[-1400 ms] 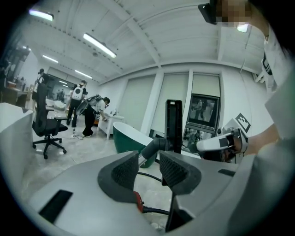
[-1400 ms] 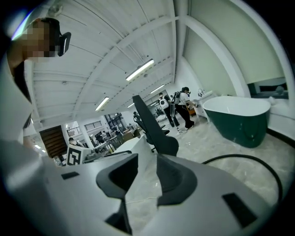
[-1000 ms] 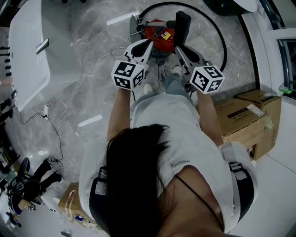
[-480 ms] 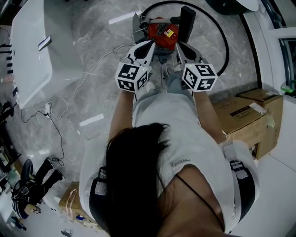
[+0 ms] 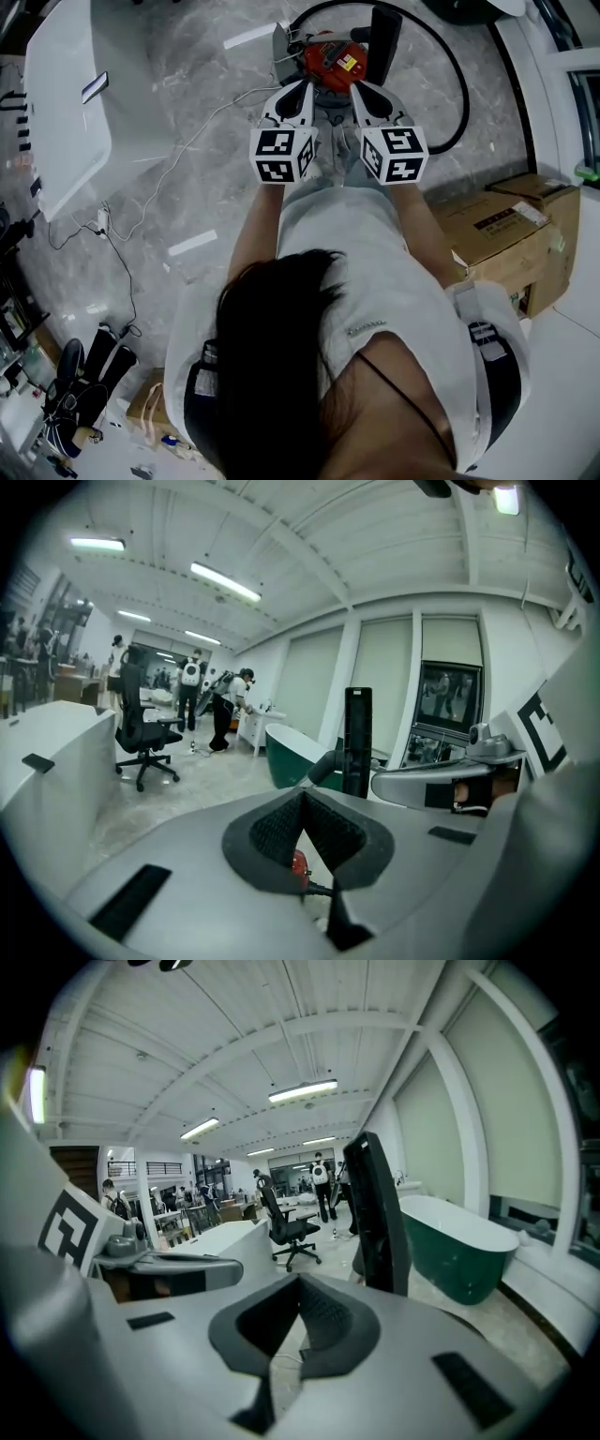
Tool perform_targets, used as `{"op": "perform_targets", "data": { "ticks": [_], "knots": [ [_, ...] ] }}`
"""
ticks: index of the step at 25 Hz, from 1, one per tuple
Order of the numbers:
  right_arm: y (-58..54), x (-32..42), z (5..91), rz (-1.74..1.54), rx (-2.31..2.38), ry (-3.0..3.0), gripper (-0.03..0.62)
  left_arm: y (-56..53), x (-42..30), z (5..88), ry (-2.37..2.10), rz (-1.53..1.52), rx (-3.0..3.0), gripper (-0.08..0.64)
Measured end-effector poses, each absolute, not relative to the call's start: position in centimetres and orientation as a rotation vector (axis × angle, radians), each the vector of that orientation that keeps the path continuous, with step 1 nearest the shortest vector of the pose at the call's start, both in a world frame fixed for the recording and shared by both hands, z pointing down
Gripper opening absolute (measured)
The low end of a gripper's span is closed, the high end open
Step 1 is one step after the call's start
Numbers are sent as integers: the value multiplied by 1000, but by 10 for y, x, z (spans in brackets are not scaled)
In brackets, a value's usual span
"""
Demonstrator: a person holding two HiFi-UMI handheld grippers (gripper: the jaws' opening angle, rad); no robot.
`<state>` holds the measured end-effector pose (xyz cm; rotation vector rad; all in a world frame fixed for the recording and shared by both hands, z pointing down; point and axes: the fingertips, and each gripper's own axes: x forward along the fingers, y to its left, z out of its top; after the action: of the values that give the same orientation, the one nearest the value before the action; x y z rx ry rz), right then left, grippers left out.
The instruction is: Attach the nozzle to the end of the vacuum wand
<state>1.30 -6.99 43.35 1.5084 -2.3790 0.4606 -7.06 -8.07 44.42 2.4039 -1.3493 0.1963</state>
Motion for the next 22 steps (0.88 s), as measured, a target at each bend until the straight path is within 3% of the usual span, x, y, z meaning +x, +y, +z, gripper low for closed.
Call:
{"op": "perform_targets", "data": {
  "ticks": [22],
  "knots": [
    [-72, 27, 433, 445, 1546, -2318, 15, -84, -45, 437, -1412, 271, 2424, 2]
  ]
}}
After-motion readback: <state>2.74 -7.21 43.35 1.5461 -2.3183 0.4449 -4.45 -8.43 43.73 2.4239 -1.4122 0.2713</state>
